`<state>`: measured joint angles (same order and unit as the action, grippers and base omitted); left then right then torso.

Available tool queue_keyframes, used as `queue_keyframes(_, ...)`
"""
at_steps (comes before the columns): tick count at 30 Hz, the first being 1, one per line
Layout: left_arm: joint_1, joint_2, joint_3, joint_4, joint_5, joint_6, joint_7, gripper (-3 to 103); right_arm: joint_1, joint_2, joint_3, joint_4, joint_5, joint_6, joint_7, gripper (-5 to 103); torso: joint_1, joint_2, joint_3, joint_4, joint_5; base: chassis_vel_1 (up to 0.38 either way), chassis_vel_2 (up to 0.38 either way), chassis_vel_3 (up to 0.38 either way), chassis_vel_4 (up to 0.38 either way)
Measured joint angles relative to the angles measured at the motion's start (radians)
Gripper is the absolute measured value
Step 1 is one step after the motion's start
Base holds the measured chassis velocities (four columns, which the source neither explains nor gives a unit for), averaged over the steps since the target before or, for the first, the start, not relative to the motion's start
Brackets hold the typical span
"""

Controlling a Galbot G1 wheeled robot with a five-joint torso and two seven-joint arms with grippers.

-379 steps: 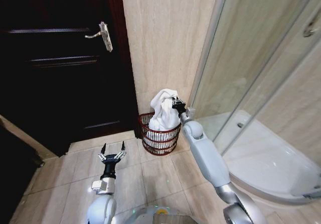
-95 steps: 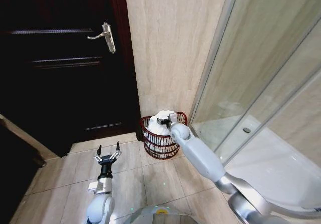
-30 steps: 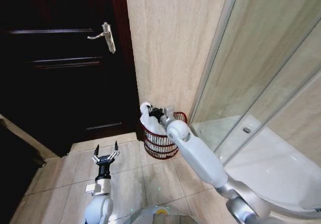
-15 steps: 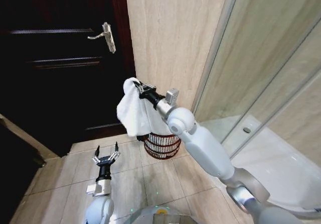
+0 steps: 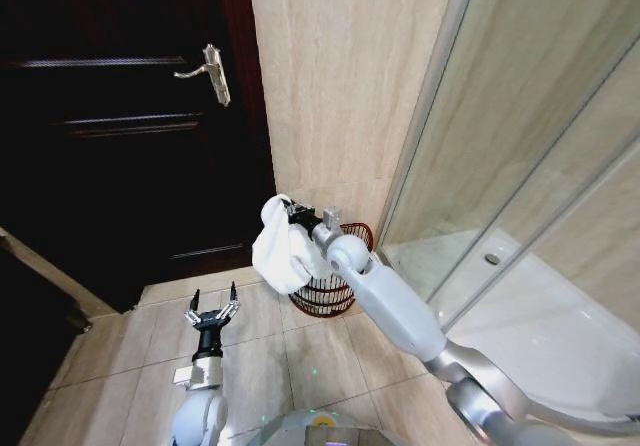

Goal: Discard the used towel into the hamper.

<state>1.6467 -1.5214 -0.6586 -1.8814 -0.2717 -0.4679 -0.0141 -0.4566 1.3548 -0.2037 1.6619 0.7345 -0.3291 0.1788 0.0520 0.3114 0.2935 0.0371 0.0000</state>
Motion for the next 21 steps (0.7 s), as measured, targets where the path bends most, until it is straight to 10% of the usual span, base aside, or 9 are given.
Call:
queue_keyframes(12,0.003,0.005,-0.003,-0.007,-0.015,-0.001,0.002,100,0.043,-0.037,0.002,0.052,0.01,-0.035,0.066,2,0.0,0.0,0.0,0.0001,0.0002,0.0,0.0,0.0,0.0)
queue_keyframes(21,-0.009,0.005,0.006,0.0,-0.016,0.002,0.007,100,0.111,-0.196,0.117,0.173,0.049,-0.076,0.098,2,0.0,0.0,0.0,-0.0003,0.0002,0.0,0.0,0.0,0.0)
